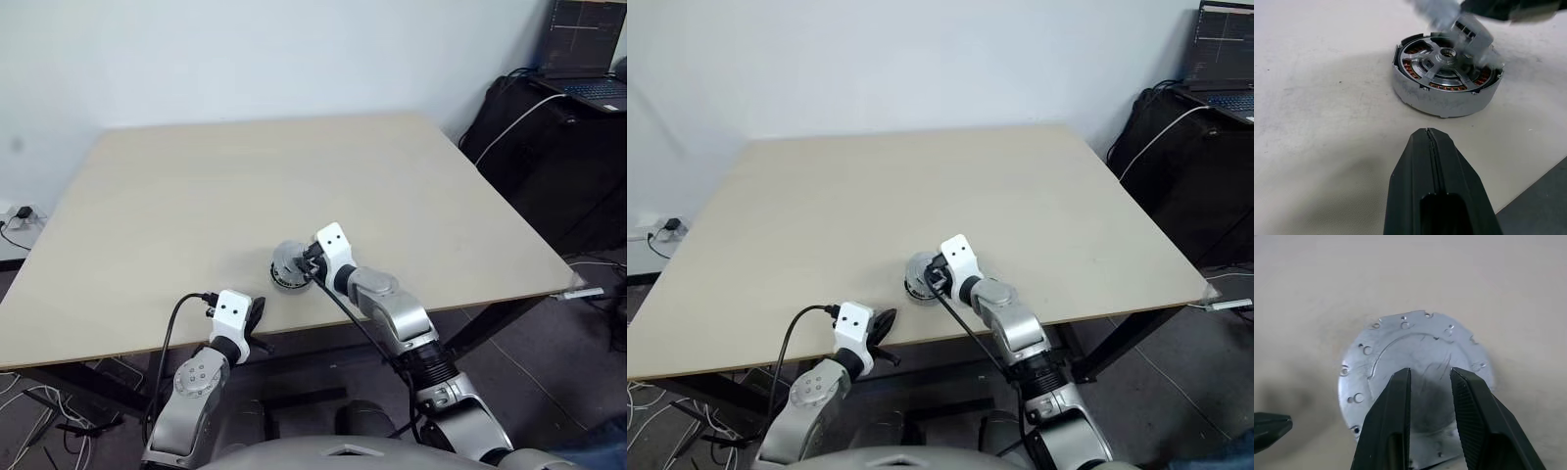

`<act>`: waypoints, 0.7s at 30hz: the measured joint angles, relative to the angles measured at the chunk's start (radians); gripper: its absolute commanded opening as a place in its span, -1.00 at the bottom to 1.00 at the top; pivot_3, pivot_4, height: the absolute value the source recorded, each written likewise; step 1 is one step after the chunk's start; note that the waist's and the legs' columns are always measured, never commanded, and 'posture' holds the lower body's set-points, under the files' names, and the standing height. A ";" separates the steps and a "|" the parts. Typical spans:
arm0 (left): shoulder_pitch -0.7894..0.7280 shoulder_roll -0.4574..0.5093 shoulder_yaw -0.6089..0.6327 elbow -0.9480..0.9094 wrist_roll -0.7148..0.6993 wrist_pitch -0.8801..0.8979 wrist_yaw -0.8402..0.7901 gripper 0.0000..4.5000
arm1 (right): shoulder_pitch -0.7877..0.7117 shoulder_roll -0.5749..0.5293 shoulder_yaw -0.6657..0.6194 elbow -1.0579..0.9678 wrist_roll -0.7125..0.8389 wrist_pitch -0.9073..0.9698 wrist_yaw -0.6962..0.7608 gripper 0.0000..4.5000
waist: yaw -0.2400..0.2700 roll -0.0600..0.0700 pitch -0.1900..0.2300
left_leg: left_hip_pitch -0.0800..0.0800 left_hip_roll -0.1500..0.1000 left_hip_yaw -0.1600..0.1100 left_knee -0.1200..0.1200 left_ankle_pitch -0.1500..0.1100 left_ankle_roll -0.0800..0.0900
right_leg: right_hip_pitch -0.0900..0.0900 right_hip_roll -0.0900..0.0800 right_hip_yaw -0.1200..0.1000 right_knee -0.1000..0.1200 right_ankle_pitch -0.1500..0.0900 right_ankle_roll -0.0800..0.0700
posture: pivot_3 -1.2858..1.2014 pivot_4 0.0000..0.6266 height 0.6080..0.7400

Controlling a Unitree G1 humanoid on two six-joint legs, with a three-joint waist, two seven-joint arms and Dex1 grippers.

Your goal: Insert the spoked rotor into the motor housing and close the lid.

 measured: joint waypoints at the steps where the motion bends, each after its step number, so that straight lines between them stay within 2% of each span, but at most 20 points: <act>1: 0.000 0.000 0.000 0.000 0.000 0.000 0.000 -1.00 | -0.003 0.002 0.008 0.013 -0.008 -0.002 0.002 -0.39 | 0.000 0.000 0.000 | 0.000 0.000 0.000 0.000 0.000 0.000 | 0.000 0.000 0.000 0.000 0.000 0.000 | 0.03 -1.00 1.00; 14: -0.002 -0.005 0.000 0.000 0.000 0.000 0.001 -1.00 | -0.020 -0.022 0.067 0.027 -0.036 0.005 0.070 -0.39 | 0.001 0.000 -0.001 | 0.000 0.000 0.000 0.000 0.000 0.000 | 0.000 0.000 0.000 0.000 0.000 0.000 | 0.03 -1.00 1.00; 17: -0.003 -0.005 0.000 0.000 0.000 0.000 0.001 -1.00 | -0.017 -0.058 0.063 0.001 -0.011 -0.001 0.129 -0.13 | 0.001 0.000 0.000 | 0.000 0.000 0.000 0.000 0.000 0.000 | 0.000 0.000 0.000 0.000 0.000 0.000 | 0.03 -1.00 1.00; 21: -0.007 -0.006 0.000 0.000 0.000 0.000 0.001 -1.00 | -0.018 -0.100 0.050 -0.027 0.011 -0.026 0.194 0.43 | 0.002 0.000 0.000 | 0.000 0.000 0.000 0.000 0.000 0.000 | 0.000 0.000 0.000 0.000 0.000 0.000 | 0.03 -1.00 1.00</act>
